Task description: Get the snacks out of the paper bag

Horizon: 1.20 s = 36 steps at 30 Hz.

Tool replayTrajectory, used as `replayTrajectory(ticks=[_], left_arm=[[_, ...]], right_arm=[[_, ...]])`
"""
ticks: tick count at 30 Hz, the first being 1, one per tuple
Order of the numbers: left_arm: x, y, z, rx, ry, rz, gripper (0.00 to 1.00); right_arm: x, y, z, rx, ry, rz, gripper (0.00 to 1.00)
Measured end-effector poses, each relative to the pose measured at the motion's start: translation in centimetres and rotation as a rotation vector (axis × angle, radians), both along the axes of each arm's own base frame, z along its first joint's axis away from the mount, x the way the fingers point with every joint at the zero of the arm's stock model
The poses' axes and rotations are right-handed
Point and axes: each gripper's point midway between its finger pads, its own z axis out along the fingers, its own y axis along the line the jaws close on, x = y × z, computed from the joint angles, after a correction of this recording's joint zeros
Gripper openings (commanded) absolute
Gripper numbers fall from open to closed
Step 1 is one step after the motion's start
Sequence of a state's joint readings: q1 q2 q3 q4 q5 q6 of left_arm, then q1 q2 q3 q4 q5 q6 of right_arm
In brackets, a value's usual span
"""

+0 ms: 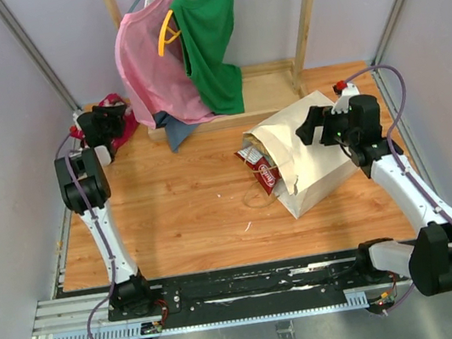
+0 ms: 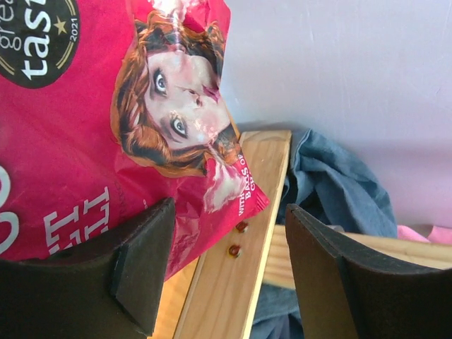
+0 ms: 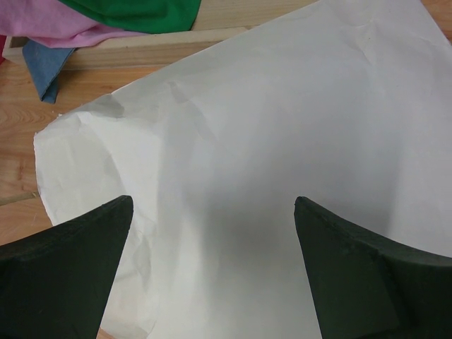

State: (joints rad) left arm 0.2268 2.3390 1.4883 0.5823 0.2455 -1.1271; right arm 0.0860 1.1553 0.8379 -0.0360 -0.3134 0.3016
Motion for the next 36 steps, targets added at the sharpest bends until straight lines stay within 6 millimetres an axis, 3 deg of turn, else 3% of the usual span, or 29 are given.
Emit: replayTrajectory(ticks=[6, 10, 11, 12, 15, 22, 25, 28, 33, 36], left_arm=[[3.2, -1.8, 0.6, 0.024, -0.016, -0.042, 0.7], [2.7, -3.5, 0.1, 0.059, 0.014, -0.066, 0.78], [2.1, -3.8, 0.0, 0.067, 0.027, -0.07, 0.94], [1.3, -4.0, 0.0, 0.079, 0.041, -0.07, 0.99], [-2.0, -4.7, 1.1, 0.128, 0.077, -0.075, 1.0], [-9.8, -4.8, 9.8, 0.257, -0.051, -0.048, 1.0], [-12.6, -5.8, 11.5, 0.293, -0.101, -0.061, 1.0], [-14.1, -8.7, 10.3, 0.332, -0.087, -0.137, 1.0], [-16.7, -15.6, 6.7, 0.357, -0.035, -0.336, 1.0], [-18.4, -18.3, 5.0, 0.369, -0.016, -0.419, 1.0]], right_arm=[[0.0, -0.1, -0.1, -0.011, -0.001, 0.005, 0.98], [-0.1, -0.1, -0.2, -0.019, 0.003, 0.009, 0.98], [-0.1, -0.1, -0.3, -0.02, 0.003, 0.009, 0.98], [-0.1, -0.1, -0.3, -0.021, 0.003, 0.009, 0.98], [-0.2, -0.1, -0.3, -0.021, 0.004, 0.01, 0.98], [-0.1, -0.1, -0.2, -0.019, 0.003, 0.011, 0.98], [-0.1, 0.0, -0.2, -0.017, -0.001, 0.015, 0.98], [-0.1, 0.1, -0.1, -0.013, -0.003, 0.02, 0.99], [-0.1, 0.2, 0.0, -0.01, -0.008, 0.026, 0.98], [-0.2, 0.2, 0.3, -0.01, -0.015, 0.025, 0.98]])
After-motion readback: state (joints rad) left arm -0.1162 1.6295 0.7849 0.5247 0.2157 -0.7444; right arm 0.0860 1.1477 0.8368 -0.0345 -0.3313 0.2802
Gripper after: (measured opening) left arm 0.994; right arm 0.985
